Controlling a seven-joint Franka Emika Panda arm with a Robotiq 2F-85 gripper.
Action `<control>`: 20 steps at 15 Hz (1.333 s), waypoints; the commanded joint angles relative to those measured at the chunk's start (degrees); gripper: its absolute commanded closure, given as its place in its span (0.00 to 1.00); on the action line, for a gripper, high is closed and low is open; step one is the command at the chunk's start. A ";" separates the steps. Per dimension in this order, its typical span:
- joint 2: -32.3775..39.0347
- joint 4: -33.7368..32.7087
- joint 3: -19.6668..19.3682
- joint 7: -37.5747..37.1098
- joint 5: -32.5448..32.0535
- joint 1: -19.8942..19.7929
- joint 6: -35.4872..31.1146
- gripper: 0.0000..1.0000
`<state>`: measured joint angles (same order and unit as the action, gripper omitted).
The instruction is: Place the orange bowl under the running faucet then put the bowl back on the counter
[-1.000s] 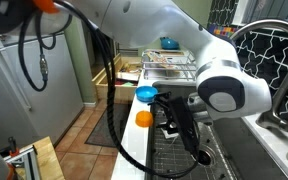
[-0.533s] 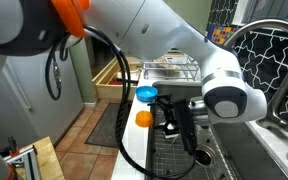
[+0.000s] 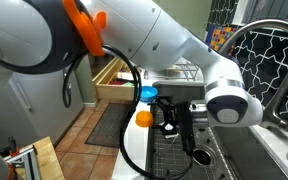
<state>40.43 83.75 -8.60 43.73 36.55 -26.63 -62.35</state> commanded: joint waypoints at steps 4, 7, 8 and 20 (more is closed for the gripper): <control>4.52 -5.16 1.45 -3.99 3.01 -1.71 4.84 0.00; 5.58 -6.00 1.63 -4.94 3.22 -1.75 5.64 0.00; 5.88 -6.30 1.68 -5.26 3.25 -1.76 5.91 0.00; 7.79 -8.81 2.28 -6.36 4.11 -2.92 7.32 0.76</control>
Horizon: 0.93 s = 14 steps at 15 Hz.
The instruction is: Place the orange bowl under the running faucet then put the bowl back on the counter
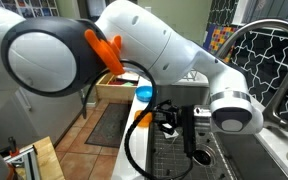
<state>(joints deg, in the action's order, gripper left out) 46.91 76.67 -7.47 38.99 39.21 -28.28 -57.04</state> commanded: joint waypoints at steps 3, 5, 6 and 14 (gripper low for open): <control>0.91 -1.51 1.44 -1.32 2.23 -1.18 2.46 0.77; -0.13 -0.87 1.71 -0.54 2.16 -0.78 2.40 0.80; -0.54 -0.73 1.92 -0.34 2.16 -0.65 2.52 0.81; -10.93 1.22 1.11 0.62 -10.50 4.65 1.14 0.90</control>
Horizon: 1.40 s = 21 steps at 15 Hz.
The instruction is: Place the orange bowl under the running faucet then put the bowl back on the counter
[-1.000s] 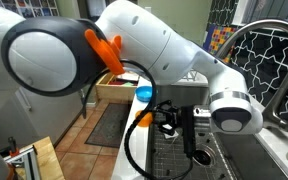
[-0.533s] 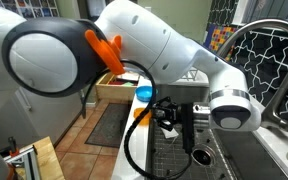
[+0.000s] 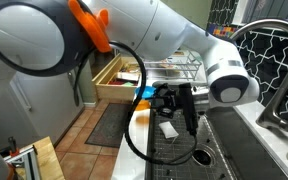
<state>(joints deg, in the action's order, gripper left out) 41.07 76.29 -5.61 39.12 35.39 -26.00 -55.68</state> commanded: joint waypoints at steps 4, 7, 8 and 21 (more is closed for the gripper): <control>-11.19 2.45 -0.11 1.00 -16.72 5.46 -2.80 0.90; -15.22 4.06 0.39 1.80 -23.79 8.33 -6.45 0.90; -16.34 4.54 0.57 1.94 -26.02 9.30 -8.07 0.90; -29.74 25.49 2.22 0.21 -49.23 17.95 -51.14 0.90</control>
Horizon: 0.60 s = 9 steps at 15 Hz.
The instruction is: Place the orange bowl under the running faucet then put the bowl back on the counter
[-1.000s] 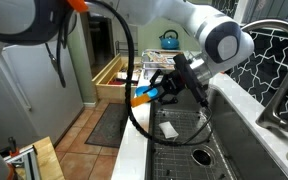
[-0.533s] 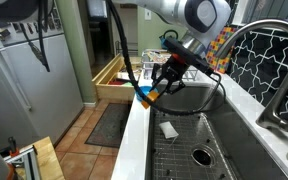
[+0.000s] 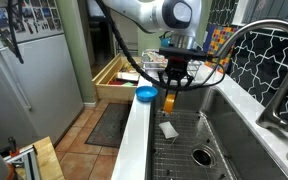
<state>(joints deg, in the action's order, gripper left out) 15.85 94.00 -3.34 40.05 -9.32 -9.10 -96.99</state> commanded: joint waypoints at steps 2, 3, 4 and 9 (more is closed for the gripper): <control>-5.73 11.12 -0.21 -1.65 -7.53 1.64 -18.11 0.90; -6.28 12.86 -0.28 -2.21 -8.98 1.86 -22.50 0.90; -6.79 14.52 -0.40 -2.89 -10.61 2.08 -26.86 0.90; -7.61 21.51 -1.78 -10.45 -20.04 2.51 -50.18 0.90</control>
<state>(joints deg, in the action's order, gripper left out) 10.55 109.70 -3.53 34.71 -23.32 -7.40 -136.31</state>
